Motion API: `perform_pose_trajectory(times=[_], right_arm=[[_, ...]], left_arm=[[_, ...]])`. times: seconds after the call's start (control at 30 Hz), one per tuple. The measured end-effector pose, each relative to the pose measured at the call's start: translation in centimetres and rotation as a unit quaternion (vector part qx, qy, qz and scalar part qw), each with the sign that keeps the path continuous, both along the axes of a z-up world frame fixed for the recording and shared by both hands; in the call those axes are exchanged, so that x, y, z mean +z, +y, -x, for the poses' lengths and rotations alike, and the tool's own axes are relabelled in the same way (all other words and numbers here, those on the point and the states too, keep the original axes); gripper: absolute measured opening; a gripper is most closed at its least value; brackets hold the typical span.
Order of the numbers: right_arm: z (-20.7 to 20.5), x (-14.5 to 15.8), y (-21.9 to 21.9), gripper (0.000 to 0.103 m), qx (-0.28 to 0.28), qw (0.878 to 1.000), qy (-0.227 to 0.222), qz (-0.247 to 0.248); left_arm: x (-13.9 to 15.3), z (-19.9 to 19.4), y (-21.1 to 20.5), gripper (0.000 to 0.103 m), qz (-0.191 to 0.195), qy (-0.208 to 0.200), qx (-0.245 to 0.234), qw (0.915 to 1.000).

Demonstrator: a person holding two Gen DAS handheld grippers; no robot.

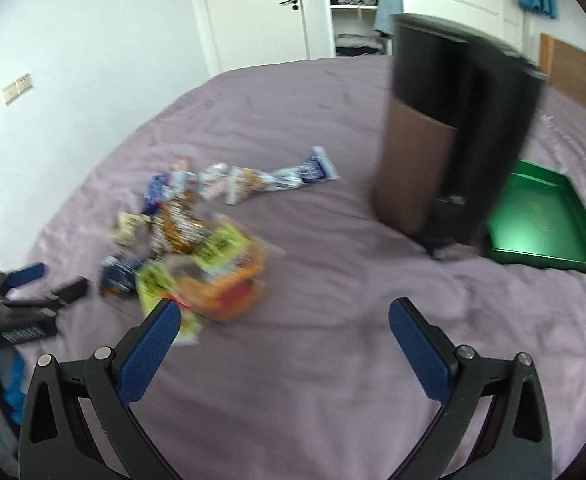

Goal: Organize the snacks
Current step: 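Grasp the dark blue bag with the left gripper while the right grasps the clear fruit bag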

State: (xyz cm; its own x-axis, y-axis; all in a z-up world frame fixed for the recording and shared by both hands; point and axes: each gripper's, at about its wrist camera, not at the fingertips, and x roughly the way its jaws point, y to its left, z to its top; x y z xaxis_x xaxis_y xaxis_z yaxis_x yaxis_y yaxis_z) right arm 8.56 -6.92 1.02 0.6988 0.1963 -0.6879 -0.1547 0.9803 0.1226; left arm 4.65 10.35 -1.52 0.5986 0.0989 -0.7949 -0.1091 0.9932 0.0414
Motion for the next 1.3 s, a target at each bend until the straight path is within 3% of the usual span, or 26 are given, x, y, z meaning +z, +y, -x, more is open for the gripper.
perform_pose_trajectory(times=[0.27,0.53,0.63,0.67,0.83,0.93,1.0,1.07,1.3], right_arm=[[-3.6,-2.7,2.2,0.103,0.004,0.997,0.055,-0.061],[-6.3,-6.5,2.4,0.103,0.000,0.987,0.109,-0.118],[-6.9,-7.0,3.3,0.076,0.019,0.985,0.117,-0.129],[-7.1,-7.0,3.6,0.072,0.023,0.985,0.116,-0.125],[-7.8,-7.0,3.6,0.066,0.029,0.985,0.112,-0.132],[-8.0,-6.9,3.3,0.059,0.036,0.985,0.107,-0.129],[-8.2,-6.8,3.0,0.048,0.040,0.985,0.103,-0.135],[-8.3,-6.7,2.8,0.037,0.046,0.984,0.098,-0.138],[-7.6,-6.1,2.3,0.026,0.064,0.986,0.085,-0.131]], left_arm=[[-3.5,-4.8,-1.0,0.102,-0.018,0.051,-0.021,0.9983],[-6.0,-7.0,-0.5,0.102,-0.007,0.092,-0.020,0.9956],[-6.5,-7.3,-0.4,0.102,-0.009,0.100,-0.022,0.9947],[-6.6,-7.3,-0.4,0.102,-0.011,0.101,-0.022,0.9946],[-6.6,-7.6,-0.3,0.101,-0.010,0.098,-0.022,0.9949],[-6.3,-7.3,-0.8,0.081,-0.020,0.089,-0.027,0.9955],[-6.0,-7.0,-1.1,0.055,-0.026,0.083,-0.032,0.9957],[-5.8,-7.0,-1.4,0.039,-0.028,0.081,-0.036,0.9956],[-4.3,-6.5,-1.0,0.035,-0.015,0.056,-0.023,0.9981]])
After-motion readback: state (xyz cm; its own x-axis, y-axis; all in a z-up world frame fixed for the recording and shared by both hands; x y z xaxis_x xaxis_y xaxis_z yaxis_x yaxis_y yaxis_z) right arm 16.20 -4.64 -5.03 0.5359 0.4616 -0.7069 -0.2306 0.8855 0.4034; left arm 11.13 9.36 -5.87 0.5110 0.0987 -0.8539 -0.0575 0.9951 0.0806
